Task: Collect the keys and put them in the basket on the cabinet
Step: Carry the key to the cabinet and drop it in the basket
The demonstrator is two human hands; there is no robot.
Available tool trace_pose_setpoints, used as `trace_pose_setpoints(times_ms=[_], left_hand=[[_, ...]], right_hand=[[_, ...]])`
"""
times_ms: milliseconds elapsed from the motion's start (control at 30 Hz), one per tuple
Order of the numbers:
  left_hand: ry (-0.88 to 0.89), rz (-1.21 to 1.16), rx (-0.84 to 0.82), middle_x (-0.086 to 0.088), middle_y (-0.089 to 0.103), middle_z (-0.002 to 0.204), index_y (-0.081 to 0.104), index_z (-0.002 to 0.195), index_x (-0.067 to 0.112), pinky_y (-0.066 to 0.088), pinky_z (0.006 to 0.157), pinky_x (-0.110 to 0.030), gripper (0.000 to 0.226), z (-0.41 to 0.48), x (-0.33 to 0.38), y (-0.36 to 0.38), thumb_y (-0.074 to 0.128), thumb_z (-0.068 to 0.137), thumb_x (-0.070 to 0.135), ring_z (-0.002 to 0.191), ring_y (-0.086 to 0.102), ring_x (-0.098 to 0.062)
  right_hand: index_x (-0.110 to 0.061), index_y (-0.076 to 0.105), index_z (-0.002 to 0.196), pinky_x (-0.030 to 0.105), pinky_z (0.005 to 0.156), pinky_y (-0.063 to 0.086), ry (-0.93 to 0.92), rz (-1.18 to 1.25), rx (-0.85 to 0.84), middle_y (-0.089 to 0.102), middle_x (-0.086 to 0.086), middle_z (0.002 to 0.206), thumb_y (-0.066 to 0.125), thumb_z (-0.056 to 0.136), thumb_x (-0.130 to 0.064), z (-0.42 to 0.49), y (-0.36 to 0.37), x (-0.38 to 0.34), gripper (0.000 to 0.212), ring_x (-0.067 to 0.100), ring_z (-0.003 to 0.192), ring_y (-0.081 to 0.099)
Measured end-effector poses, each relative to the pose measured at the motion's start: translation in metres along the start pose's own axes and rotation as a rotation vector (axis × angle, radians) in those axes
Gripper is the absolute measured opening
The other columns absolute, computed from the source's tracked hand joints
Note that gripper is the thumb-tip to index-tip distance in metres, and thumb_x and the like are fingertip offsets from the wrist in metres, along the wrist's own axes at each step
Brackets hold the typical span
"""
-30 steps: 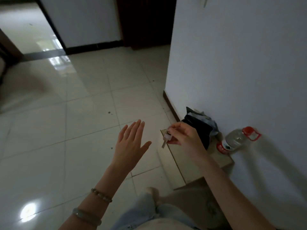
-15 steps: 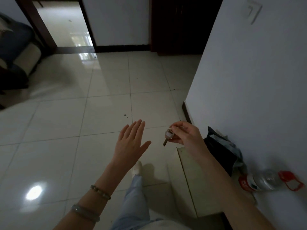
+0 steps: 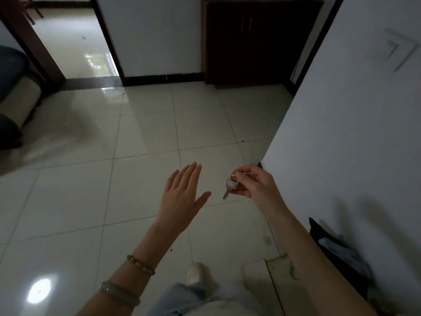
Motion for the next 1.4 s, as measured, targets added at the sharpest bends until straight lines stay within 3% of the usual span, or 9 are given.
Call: trace_pose_setpoints(times_ms=[333,600,1000,1200,1400], left_hand=[[0.009,-0.010,0.004,-0.019,0.045,0.139,0.037,0.136,-0.001,0.027,0.108,-0.044,0.066,0.123,-0.058,0.016,0.051,0.088,0.043,0.128,0.041,-0.032],[0.000,0.012,-0.034,-0.018,0.041,0.142,0.034,0.138,0.001,0.026,0.110,-0.045,0.066,0.269,-0.110,0.057,0.048,0.089,0.043,0.131,0.038,-0.031],[-0.035,-0.010,0.006,-0.017,0.042,0.142,0.035,0.138,0.002,0.024,0.110,-0.042,0.065,0.482,-0.163,0.093,0.050,0.089,0.042,0.130,0.039,-0.029],[-0.034,-0.005,-0.019,-0.019,0.044,0.140,0.036,0.137,0.001,0.021,0.109,-0.044,0.065,0.564,-0.193,0.115,0.048,0.089,0.042,0.129,0.041,-0.031],[0.009,-0.007,0.002,-0.020,0.043,0.140,0.036,0.137,0.001,0.017,0.108,-0.046,0.060,0.670,-0.240,0.136,0.054,0.090,0.033,0.129,0.040,-0.032]], right_hand=[[-0.008,0.063,0.085,0.035,0.072,0.059,-0.014,-0.002,0.027,0.068,0.017,0.091,0.056,0.087,-0.011,0.131,0.007,-0.022,0.009,0.025,0.083,0.069],[-0.006,0.063,0.084,0.042,0.076,0.057,-0.004,0.066,0.034,0.065,0.017,0.083,0.056,0.087,-0.009,0.294,-0.011,-0.040,0.008,0.029,0.081,0.068],[-0.008,0.063,0.075,0.027,0.061,0.058,-0.001,0.071,0.056,0.065,0.012,0.076,0.054,0.087,-0.004,0.516,-0.033,-0.093,0.015,0.019,0.069,0.069],[-0.005,0.061,0.079,0.036,0.070,0.060,0.022,0.065,0.058,0.064,0.014,0.079,0.055,0.087,-0.004,0.603,-0.035,-0.105,0.011,0.026,0.074,0.067],[0.006,0.059,0.089,0.030,0.067,0.060,0.013,0.067,0.118,0.063,0.016,0.081,0.053,0.087,-0.002,0.708,-0.033,-0.125,0.010,0.027,0.075,0.066]])
Point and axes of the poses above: each hand's wrist, its own z-axis towards the middle knuckle, its own y-axis out of the palm, x = y × z, the point moved 1 cm from there along z, towards the middle knuckle
